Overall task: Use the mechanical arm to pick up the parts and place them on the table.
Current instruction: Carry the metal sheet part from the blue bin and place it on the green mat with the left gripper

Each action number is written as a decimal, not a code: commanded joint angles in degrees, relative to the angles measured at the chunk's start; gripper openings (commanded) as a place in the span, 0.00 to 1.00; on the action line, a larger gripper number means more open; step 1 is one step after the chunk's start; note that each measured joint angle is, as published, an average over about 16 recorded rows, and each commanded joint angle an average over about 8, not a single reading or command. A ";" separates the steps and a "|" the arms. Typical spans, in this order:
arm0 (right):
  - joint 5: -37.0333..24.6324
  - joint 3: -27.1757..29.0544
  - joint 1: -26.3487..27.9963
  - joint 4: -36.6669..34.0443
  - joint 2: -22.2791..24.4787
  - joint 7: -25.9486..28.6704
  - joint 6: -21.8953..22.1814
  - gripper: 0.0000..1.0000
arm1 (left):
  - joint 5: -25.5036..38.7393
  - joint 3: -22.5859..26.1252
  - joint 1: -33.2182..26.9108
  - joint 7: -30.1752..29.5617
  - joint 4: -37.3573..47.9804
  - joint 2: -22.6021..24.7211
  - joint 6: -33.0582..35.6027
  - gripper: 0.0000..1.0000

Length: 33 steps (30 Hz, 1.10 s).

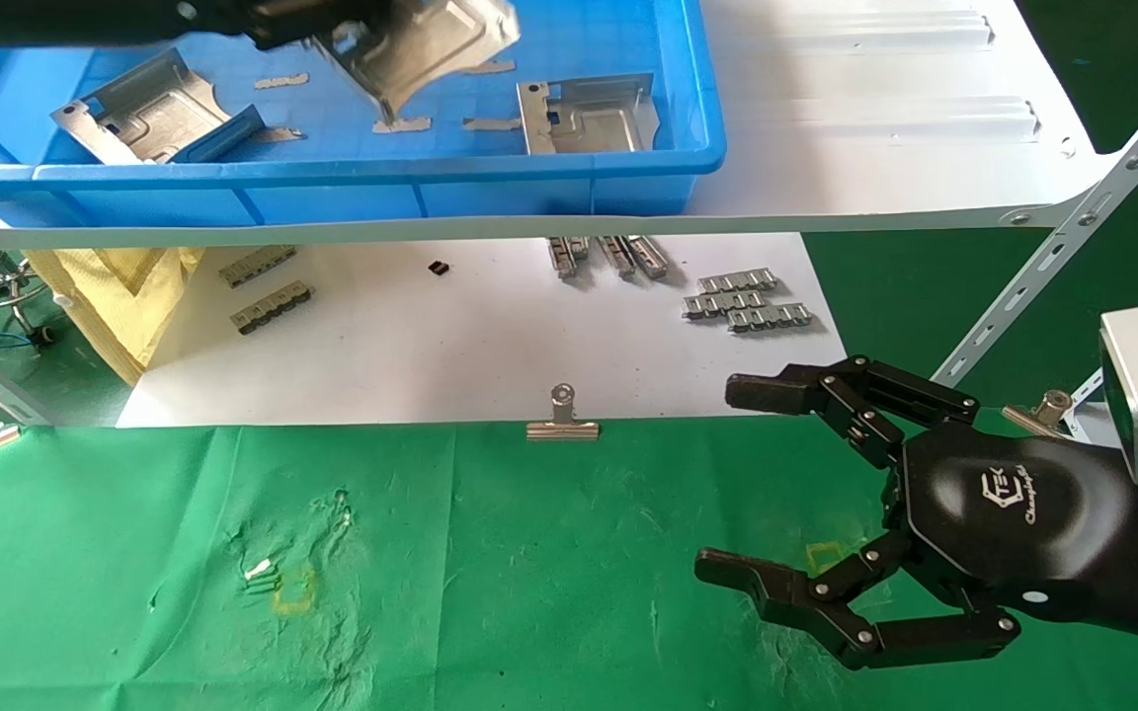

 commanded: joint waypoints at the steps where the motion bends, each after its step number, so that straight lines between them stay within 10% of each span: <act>1: 0.00 0.00 0.00 0.00 0.00 0.00 0.00 1.00 | -1.63 -1.06 0.04 2.50 -0.86 -1.45 3.66 0.00; 13: 0.00 0.00 0.00 0.00 0.00 0.00 0.00 1.00 | -10.11 -3.55 8.18 13.96 -7.91 -9.86 15.64 0.00; 24: 0.00 0.00 0.00 0.00 0.00 0.00 0.00 1.00 | -26.53 3.35 26.76 16.97 -35.58 -25.68 15.32 0.00; 33: 0.00 0.00 0.00 0.00 0.00 0.00 0.00 1.00 | -20.23 11.13 31.70 30.91 -30.50 -25.45 13.06 0.00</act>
